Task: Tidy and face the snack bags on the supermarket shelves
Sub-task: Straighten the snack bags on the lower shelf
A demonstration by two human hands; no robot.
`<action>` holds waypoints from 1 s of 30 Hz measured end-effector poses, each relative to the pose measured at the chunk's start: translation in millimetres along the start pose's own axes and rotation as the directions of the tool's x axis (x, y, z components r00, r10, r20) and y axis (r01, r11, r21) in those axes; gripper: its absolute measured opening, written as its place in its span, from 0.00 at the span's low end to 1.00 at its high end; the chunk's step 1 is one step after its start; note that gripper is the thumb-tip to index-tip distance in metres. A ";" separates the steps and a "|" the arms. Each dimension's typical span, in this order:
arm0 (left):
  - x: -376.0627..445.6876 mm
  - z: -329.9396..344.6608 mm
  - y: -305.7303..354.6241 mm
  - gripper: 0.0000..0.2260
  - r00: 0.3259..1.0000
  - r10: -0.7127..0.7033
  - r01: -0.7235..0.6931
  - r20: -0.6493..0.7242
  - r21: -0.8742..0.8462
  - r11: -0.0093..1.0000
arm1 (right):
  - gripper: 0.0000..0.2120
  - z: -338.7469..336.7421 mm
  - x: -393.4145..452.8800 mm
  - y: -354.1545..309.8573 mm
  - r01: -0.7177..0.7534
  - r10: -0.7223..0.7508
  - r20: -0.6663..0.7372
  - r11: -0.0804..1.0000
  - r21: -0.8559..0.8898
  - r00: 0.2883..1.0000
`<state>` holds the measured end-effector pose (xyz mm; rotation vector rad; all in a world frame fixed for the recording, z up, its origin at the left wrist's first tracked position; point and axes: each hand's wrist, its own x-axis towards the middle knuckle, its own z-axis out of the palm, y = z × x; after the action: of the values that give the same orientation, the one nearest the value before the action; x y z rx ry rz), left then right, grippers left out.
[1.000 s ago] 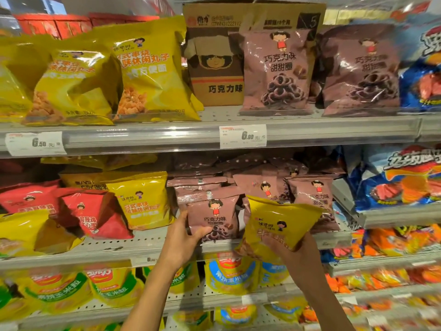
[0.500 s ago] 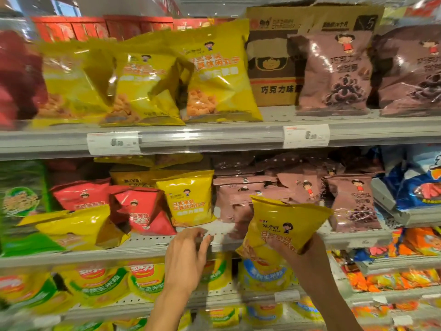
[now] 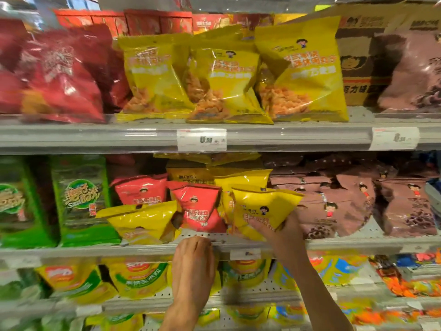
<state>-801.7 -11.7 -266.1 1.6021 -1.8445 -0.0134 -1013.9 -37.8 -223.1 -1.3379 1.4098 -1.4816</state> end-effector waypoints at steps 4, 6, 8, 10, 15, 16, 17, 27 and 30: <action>-2.0 2.5 -1.1 0.03 1.000 -0.009 0.007 -0.028 -0.068 0.998 | 0.26 6.3 22.2 4.1 -0.041 0.052 0.173 0.997 -0.070 0.984; -3.3 5.0 -2.7 0.02 0.999 -0.008 0.003 -0.051 -0.089 0.996 | 0.24 5.2 31.3 6.2 -0.071 0.089 0.244 0.994 -0.084 0.966; -4.2 6.7 -3.1 0.02 0.998 -0.020 0.013 -0.062 -0.102 0.995 | 0.22 3.0 38.7 5.0 -0.104 0.121 0.289 0.992 -0.076 0.950; -4.7 8.8 -2.3 0.02 0.998 -0.020 0.014 -0.067 -0.090 0.996 | 0.23 0.1 43.8 3.6 -0.138 0.153 0.340 0.988 -0.069 0.928; -6.1 17.3 -0.5 0.04 0.991 -0.060 0.048 -0.116 -0.102 0.994 | 0.25 -3.0 47.4 7.6 -0.174 0.201 0.387 0.979 -0.102 0.900; -6.6 19.0 -0.3 0.03 0.990 -0.069 0.056 -0.125 -0.102 0.993 | 0.26 -2.5 47.0 9.2 -0.178 0.203 0.382 0.979 -0.100 0.902; -7.2 20.4 -0.1 0.02 0.988 -0.074 0.061 -0.134 -0.100 0.993 | 0.27 -2.0 46.1 10.7 -0.180 0.205 0.372 0.979 -0.101 0.905; -10.5 19.7 1.2 0.03 0.990 -0.060 0.050 -0.128 -0.080 0.996 | 0.38 -3.0 22.0 20.9 -0.059 0.124 0.191 0.948 -0.313 0.974; -11.0 18.0 -1.7 0.05 0.994 -0.021 0.008 -0.111 -0.119 0.993 | 0.33 -6.3 9.9 20.6 -0.055 0.102 0.137 0.950 -0.308 0.985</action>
<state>-809.0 -9.9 -285.9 1.5045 -1.7142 -0.0380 -1025.7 -49.1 -240.3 -1.5244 1.6169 -1.1164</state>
